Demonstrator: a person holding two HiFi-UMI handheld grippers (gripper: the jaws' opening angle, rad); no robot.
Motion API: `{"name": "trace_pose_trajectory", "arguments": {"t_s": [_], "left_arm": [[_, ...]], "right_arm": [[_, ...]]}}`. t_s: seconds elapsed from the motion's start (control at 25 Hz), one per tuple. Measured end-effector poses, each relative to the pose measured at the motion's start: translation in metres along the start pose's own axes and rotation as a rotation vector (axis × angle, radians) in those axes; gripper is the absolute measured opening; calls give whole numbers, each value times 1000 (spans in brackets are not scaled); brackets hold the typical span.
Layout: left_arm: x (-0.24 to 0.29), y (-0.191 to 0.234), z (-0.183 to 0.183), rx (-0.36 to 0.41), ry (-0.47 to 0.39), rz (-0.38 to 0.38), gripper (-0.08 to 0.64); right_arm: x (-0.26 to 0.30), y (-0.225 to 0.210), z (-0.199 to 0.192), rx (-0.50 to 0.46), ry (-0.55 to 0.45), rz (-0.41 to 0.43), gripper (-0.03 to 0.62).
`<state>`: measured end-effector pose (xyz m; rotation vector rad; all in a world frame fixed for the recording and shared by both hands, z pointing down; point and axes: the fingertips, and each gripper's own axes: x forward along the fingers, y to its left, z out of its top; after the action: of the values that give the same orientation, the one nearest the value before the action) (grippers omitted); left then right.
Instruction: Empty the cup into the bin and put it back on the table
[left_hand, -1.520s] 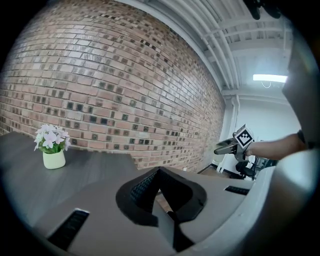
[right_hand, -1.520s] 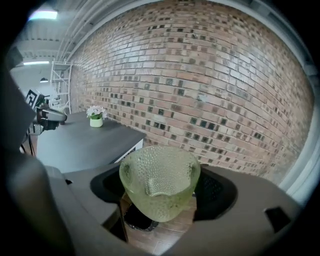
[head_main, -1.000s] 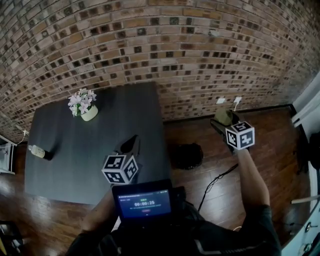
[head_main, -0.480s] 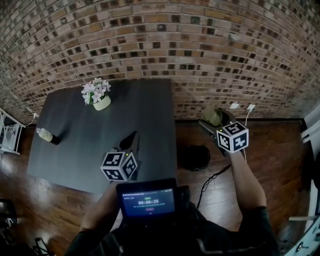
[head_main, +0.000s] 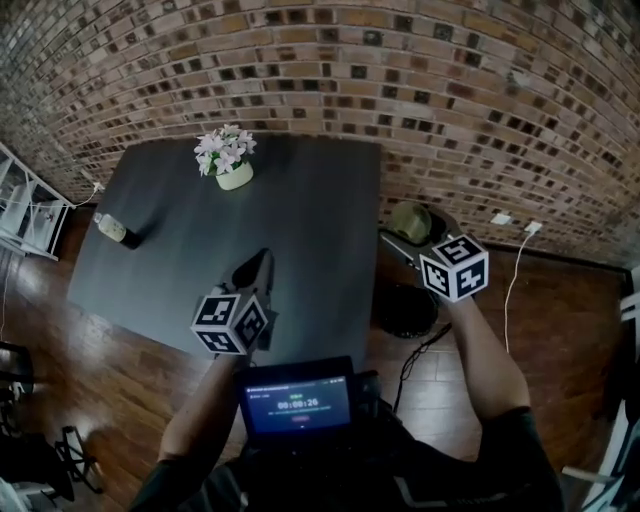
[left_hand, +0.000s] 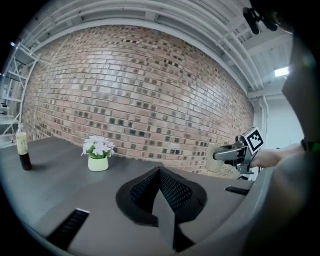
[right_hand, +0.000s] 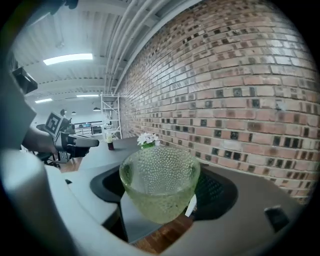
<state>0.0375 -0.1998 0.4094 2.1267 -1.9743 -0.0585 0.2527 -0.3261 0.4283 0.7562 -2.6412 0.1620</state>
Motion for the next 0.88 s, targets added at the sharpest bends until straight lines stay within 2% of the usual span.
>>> {"name": "trace_pose_trajectory", "arguments": {"t_s": [0.2, 0.4, 0.88], "left_arm": [[-13, 25, -4, -8, 4, 60, 0], [-9, 43, 2, -9, -7, 64, 0], [29, 84, -4, -41, 26, 39, 0]], "right_arm": [[36, 28, 10, -9, -7, 80, 396], [71, 56, 25, -28, -14, 141, 396], [157, 92, 40, -49, 3, 205, 396]]}}
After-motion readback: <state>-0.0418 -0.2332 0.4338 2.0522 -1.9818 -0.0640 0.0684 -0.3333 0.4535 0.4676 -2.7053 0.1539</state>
